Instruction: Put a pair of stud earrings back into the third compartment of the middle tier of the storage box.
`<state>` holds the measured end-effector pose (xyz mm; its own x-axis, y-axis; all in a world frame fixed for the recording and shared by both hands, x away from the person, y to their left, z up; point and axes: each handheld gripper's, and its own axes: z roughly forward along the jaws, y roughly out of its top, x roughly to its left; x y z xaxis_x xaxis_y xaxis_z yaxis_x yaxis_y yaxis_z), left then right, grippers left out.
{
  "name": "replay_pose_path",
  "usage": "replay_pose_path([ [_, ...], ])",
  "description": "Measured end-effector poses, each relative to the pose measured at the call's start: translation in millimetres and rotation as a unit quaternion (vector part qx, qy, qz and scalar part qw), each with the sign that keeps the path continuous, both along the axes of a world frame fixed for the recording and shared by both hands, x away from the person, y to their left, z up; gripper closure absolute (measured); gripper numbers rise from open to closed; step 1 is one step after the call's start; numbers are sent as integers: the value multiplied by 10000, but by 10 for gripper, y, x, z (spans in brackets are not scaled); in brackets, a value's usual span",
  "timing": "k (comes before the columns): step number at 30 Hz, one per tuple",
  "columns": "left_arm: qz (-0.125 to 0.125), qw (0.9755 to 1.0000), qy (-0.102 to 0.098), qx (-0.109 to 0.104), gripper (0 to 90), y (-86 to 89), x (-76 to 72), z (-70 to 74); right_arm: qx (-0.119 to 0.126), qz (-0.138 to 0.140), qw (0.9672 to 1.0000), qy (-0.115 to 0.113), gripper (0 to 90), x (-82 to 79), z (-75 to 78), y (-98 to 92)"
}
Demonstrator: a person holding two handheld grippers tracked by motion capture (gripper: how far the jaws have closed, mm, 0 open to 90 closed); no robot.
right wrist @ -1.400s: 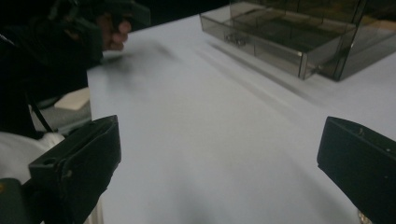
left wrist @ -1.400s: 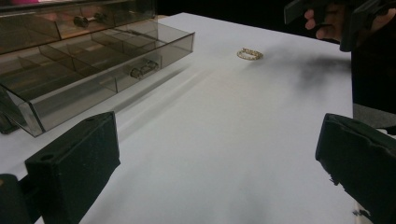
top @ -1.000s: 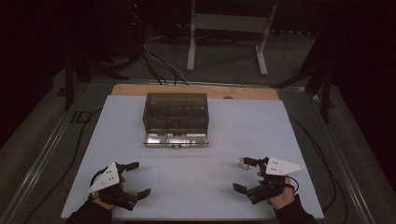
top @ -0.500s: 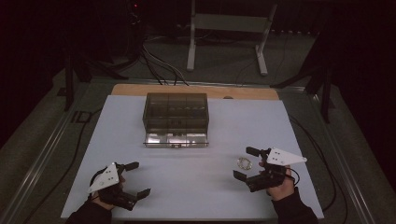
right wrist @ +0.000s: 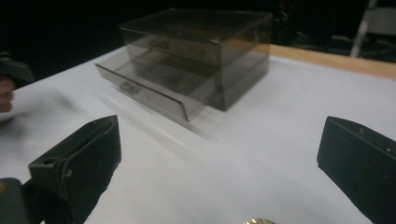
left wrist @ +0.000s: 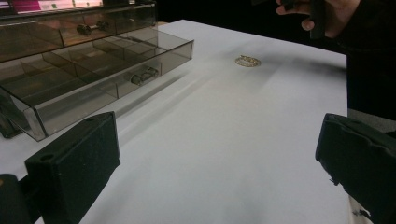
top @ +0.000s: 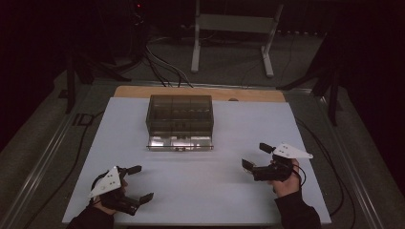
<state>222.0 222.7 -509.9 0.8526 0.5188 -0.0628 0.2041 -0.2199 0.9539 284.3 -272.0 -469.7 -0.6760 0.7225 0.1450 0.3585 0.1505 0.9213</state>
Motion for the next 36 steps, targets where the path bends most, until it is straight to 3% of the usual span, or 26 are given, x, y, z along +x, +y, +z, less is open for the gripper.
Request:
replay_pose_path([
  [10, -1, 10000, 26, -25, 7, 4, -3, -3, -444, -419, 9972, 422, 0, 70, -183, 18],
  [12, 9, 10000, 35, -47, 7, 6, 3, -4, -579, -546, 9951, 588, 0, 86, -241, 52],
  [17, 2, 10000, 32, -31, 7, 6, 0, -5, -736, -664, 9906, 941, 155, 87, -313, 79],
  [23, 11, 10000, 33, -34, 7, 10, 0, -5, -948, -900, 9829, 1299, 370, 57, -334, 112],
  [28, 4, 10000, 15, -24, 7, 12, -3, -3, -1023, -928, 9771, 1618, 562, 70, -387, 139],
  [34, 1, 10000, 14, -14, 7, 14, -2, -7, -1054, -929, 9742, 1766, 675, 90, -426, 138],
  [36, 6, 10000, 15, -12, 7, 16, -2, -8, -1093, -941, 9717, 1873, 712, 104, -452, 143],
])
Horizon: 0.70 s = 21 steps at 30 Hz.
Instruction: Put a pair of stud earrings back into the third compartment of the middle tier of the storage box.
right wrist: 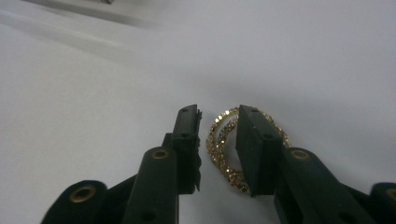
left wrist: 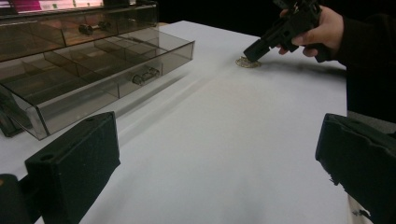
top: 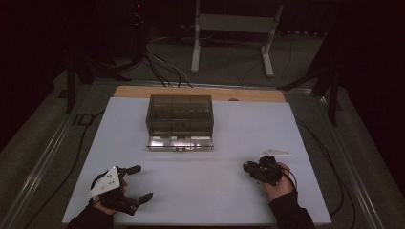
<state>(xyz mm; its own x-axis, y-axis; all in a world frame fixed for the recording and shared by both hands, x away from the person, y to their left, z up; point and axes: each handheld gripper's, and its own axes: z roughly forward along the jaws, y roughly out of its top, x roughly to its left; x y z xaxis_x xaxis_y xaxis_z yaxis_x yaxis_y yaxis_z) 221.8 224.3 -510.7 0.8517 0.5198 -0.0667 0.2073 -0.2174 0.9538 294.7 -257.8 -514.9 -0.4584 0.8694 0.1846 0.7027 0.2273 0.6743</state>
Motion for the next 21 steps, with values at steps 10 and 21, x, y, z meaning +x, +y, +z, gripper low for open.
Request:
replay_pose_path([
  [10, -13, 10000, 6, 6, 7, -1, 3, -2, -21, -60, 9999, 132, 850, 18, -17, -12],
  [21, -6, 10000, 26, -9, 7, 0, 2, -9, 10, -82, 9999, -116, 863, -27, 90, -30],
])
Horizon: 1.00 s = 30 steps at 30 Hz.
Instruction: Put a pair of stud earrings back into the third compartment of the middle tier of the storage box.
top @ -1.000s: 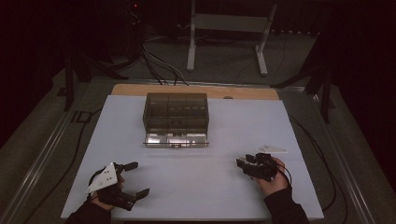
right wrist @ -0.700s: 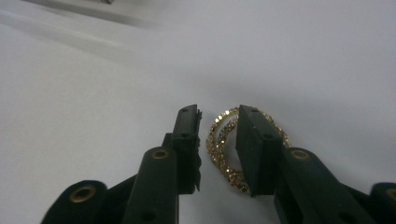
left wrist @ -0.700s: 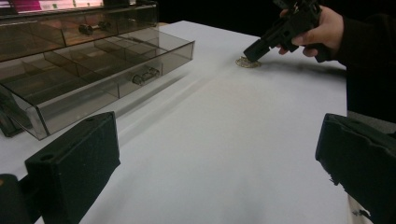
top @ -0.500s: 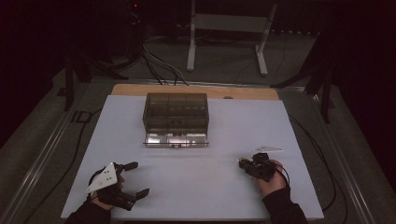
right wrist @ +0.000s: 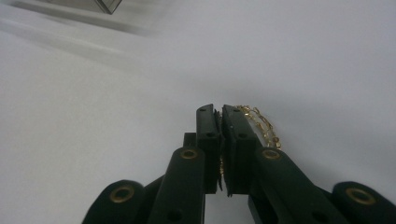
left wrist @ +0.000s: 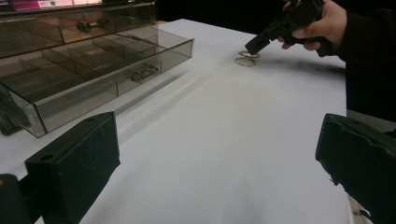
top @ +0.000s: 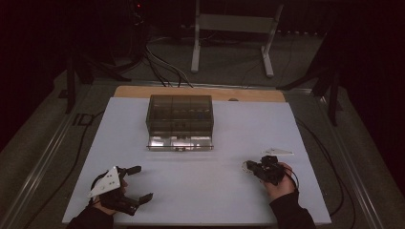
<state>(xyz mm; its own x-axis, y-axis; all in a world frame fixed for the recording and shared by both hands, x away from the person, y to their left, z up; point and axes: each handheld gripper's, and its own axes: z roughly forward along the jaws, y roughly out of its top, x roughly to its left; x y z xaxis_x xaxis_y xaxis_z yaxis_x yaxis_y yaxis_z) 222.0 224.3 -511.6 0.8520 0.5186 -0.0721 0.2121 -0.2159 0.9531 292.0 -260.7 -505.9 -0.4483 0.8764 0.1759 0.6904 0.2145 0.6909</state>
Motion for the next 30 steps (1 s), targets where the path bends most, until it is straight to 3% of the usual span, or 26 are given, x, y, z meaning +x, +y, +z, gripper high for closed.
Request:
replay_pose_path([
  [14, 10, 10000, -8, 12, 7, 3, -6, 1, -46, -24, 9997, -227, 863, -31, 119, -33],
  [30, -6, 10000, 19, 28, 7, -4, -2, -5, -44, 346, 9984, -455, 863, 25, 378, 171],
])
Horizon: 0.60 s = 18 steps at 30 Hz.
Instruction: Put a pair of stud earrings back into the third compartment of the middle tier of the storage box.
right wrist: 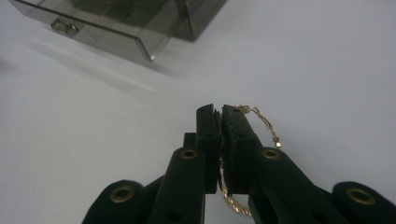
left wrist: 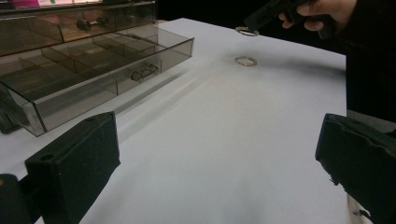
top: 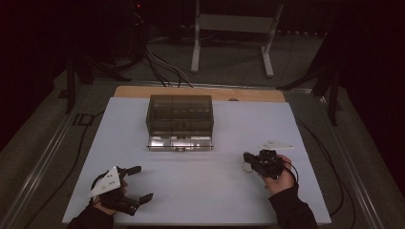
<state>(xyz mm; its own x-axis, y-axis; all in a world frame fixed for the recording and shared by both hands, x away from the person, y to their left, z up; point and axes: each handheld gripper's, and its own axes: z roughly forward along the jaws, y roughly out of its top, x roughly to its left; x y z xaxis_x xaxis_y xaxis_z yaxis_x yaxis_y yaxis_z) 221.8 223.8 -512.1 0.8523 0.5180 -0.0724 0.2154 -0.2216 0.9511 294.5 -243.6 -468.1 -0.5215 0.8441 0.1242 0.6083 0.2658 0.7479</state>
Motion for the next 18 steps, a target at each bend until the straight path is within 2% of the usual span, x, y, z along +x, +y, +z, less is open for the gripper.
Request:
replay_pose_path([
  [18, -17, 10000, 5, -8, 7, 4, -2, 4, -143, 385, 9989, -235, 863, 147, 268, 296],
])
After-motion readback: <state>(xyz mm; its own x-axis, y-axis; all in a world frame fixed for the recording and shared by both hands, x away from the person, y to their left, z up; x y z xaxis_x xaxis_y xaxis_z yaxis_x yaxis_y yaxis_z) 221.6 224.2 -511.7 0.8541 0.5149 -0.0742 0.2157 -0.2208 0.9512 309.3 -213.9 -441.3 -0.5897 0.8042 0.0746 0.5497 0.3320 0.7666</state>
